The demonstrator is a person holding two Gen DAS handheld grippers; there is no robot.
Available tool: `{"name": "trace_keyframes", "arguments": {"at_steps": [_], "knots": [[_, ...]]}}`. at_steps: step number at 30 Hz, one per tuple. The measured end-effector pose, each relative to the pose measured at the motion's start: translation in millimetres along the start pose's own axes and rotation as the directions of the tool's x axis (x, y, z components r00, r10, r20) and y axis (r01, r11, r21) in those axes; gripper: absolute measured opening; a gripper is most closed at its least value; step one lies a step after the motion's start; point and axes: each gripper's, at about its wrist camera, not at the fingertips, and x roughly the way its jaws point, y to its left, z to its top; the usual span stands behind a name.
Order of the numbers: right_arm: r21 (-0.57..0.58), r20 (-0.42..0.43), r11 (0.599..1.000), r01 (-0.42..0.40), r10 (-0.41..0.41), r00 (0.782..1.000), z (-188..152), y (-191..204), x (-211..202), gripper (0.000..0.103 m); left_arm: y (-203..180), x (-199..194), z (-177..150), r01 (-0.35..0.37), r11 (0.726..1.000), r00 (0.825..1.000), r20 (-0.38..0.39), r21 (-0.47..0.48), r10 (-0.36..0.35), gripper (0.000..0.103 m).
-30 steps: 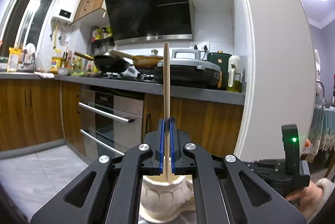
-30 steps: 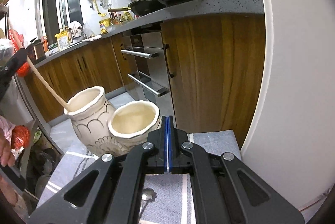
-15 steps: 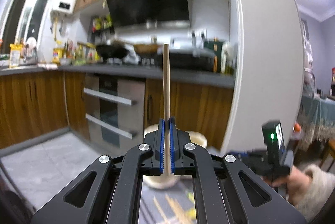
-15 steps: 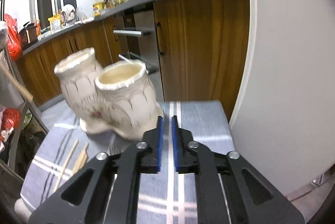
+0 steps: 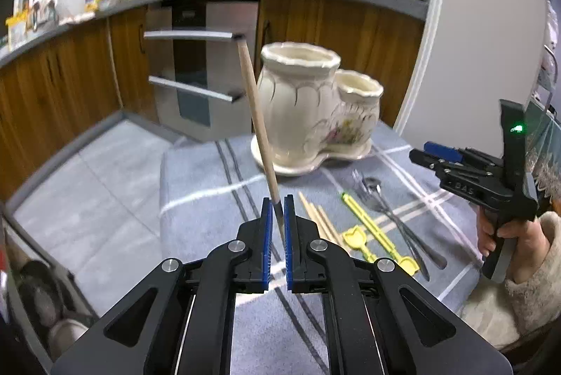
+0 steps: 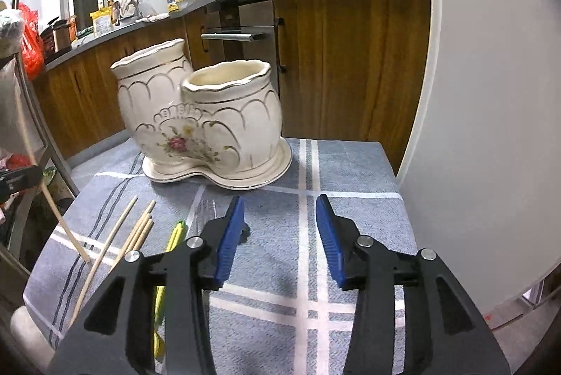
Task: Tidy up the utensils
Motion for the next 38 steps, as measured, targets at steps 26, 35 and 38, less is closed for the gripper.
{"name": "trace_keyframes", "arguments": {"at_steps": [26,35,38], "knots": [[-0.081,0.150,0.996,0.031,-0.018,0.989,0,17,-20,0.075,-13,36,-10,-0.240,0.970,0.959,0.145,-0.036,0.243,0.095],[-0.058,0.089,0.998,0.040,-0.035,0.995,0,15,-5,0.095,-7,34,-11,-0.243,0.968,0.956,0.154,-0.066,0.251,0.098],[-0.032,0.074,0.999,0.039,-0.036,0.997,-1,10,-3,0.097,-6,33,-11,-0.248,0.966,0.954,0.156,-0.075,0.257,0.098]]}}
